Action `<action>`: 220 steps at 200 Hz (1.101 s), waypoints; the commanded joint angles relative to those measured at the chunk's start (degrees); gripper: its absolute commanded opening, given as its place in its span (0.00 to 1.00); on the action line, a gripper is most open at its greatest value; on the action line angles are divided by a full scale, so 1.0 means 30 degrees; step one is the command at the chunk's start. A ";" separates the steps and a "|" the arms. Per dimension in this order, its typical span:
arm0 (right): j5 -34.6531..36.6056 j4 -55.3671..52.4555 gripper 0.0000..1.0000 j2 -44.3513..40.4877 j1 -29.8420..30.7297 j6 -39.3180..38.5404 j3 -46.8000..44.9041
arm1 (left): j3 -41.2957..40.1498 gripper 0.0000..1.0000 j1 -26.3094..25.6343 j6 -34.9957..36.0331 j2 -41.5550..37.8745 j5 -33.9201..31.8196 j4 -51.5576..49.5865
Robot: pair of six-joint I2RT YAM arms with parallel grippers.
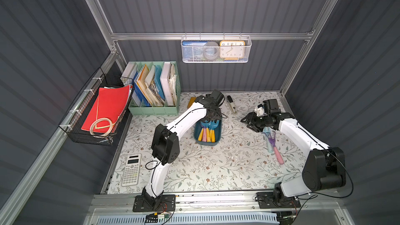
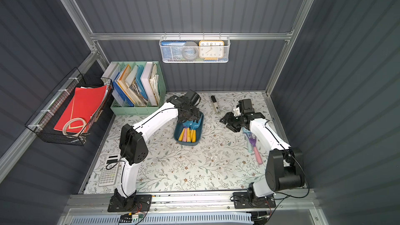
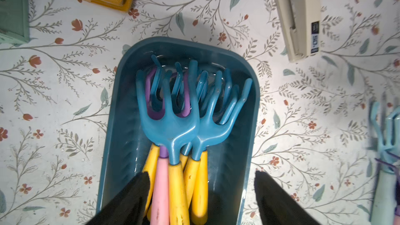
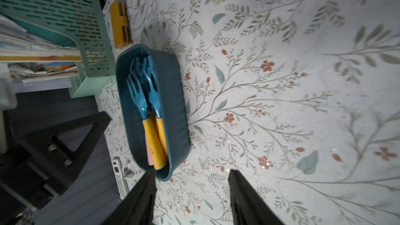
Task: Put the rake into the storage box
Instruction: Place the rake in the storage box, then pick up the rake at the center of the board.
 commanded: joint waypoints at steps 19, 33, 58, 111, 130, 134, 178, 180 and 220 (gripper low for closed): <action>0.5437 -0.2833 0.73 -0.1425 -0.3445 0.3590 -0.2588 | -0.2166 0.82 -0.0042 -0.1789 -0.1440 0.0203 0.3183; 0.5684 -0.2702 0.77 -0.2122 -0.4817 0.4516 -0.3856 | -0.2082 0.82 0.0002 -0.1776 -0.1338 0.0183 0.2678; 0.5634 -0.2093 0.77 -0.2701 -0.5912 0.5159 -0.5313 | -0.2231 0.82 0.0140 -0.1746 -0.1193 0.0419 0.2469; 0.4578 -0.1547 0.77 -0.1179 -0.7056 0.4352 -0.5599 | -0.2257 0.81 0.0246 -0.1682 -0.1020 0.0821 0.2557; 0.4198 -0.1402 0.76 -0.0473 -0.7041 0.3712 -0.5495 | -0.2337 0.81 0.0319 -0.1730 -0.0982 0.0937 0.2574; 0.3982 -0.1284 0.76 -0.0302 -0.7045 0.3612 -0.5531 | -0.2341 0.81 0.0345 -0.1749 -0.0945 0.0979 0.2600; 0.2659 -0.1304 0.75 0.1442 -0.6451 0.2545 -0.5128 | -0.2187 0.80 0.0437 -0.1812 -0.0693 0.1305 0.2616; 0.2698 -0.1368 0.75 0.1517 -0.6405 0.2474 -0.5098 | -0.2195 0.80 0.0459 -0.1793 -0.0678 0.1305 0.2601; 0.4495 -0.2513 0.71 0.2879 -0.4706 0.1270 -0.4040 | -0.2165 0.80 0.0516 -0.1867 -0.0634 0.1435 0.2586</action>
